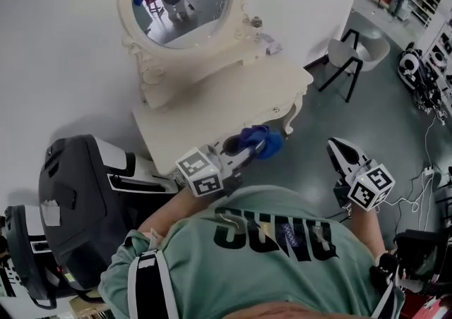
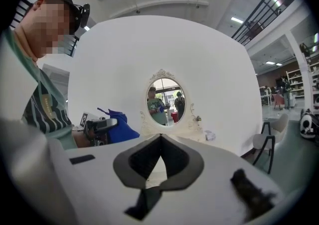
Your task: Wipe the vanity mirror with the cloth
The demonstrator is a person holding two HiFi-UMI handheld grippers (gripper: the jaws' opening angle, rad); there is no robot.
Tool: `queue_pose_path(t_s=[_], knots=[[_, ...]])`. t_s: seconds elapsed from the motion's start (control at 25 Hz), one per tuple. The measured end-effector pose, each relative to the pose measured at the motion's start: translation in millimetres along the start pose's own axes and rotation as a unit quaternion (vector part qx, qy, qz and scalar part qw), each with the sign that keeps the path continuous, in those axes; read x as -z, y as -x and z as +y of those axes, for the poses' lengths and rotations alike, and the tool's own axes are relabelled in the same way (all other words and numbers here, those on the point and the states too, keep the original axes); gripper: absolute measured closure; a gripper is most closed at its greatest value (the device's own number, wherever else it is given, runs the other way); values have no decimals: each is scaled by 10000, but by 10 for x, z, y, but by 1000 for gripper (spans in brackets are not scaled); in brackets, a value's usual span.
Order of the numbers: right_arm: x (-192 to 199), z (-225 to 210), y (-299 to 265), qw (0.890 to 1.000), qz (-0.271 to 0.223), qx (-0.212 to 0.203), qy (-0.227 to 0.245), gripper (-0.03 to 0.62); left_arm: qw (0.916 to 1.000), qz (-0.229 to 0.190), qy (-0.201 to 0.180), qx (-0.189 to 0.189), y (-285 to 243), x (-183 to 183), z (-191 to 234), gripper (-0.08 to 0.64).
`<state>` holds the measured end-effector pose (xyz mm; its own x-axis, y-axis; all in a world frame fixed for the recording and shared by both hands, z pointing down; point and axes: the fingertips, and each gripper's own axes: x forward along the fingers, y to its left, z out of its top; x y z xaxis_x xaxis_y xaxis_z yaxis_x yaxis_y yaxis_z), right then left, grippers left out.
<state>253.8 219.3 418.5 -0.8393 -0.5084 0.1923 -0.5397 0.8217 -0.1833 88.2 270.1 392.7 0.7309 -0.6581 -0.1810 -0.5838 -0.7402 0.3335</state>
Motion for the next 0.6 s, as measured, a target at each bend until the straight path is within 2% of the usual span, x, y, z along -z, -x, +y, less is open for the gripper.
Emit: queue_pose_path(t_s=[0.24,0.48,0.6], knots=[[-396,-29,-1325,9996,108,-89,241,588,9997,-213,-135,-55,212,-561,1235,482],[-887,-109,-2498,9984,133,-276,465,588,9949,-123,-936,-342,417,-1180,2243,482],[-915,-184,-2967,9968,336,-421,589,588,9867,-36,-1463,-706,464,-1404,2708,482]])
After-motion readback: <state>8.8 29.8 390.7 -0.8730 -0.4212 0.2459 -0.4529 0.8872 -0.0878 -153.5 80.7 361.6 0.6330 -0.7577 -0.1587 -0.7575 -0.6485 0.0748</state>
